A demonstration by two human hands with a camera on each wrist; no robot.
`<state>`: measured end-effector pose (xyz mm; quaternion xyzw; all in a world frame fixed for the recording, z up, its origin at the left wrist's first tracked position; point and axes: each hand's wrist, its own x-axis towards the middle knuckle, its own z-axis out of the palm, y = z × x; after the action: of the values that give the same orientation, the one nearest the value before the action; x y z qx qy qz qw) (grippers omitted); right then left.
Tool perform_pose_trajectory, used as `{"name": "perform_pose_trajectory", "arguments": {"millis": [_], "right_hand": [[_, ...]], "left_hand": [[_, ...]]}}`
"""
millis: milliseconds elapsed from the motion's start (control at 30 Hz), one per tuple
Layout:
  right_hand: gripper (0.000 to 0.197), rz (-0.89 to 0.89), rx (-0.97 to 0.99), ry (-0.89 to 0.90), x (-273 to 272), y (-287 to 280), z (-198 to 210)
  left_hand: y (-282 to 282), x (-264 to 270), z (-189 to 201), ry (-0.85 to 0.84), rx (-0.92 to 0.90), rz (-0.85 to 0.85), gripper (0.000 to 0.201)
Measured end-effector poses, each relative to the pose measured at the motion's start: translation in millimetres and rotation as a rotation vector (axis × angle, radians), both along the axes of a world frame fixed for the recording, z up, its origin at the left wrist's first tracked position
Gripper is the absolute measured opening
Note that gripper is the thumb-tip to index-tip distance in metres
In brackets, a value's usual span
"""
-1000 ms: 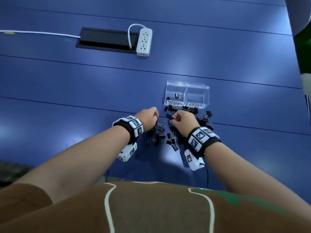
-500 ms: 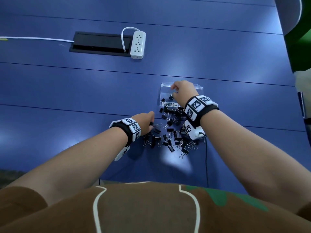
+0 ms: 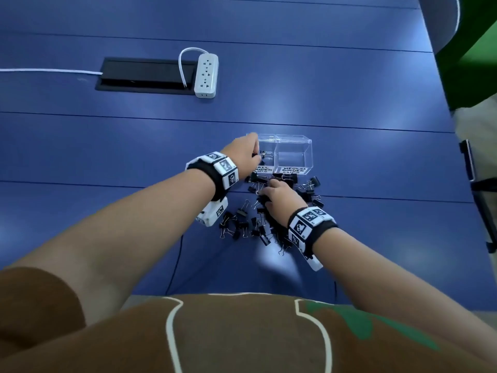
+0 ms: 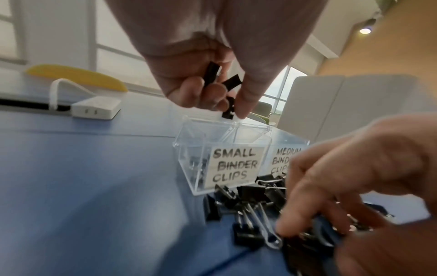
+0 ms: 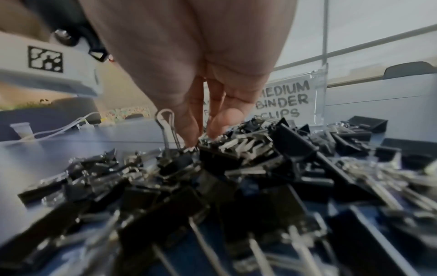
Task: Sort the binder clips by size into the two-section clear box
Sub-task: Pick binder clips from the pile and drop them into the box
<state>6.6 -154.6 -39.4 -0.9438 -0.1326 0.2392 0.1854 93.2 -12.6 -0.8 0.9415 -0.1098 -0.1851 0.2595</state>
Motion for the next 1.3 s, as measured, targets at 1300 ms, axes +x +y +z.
{"name": "perform_pose_trajectory", "arguments": {"millis": [1300], "right_hand": [[0.023,-0.074,-0.158,0.113,5,-12,-11]], "left_hand": [[-9,-85,-66,0.027,0.227,-0.203,0.013]]}}
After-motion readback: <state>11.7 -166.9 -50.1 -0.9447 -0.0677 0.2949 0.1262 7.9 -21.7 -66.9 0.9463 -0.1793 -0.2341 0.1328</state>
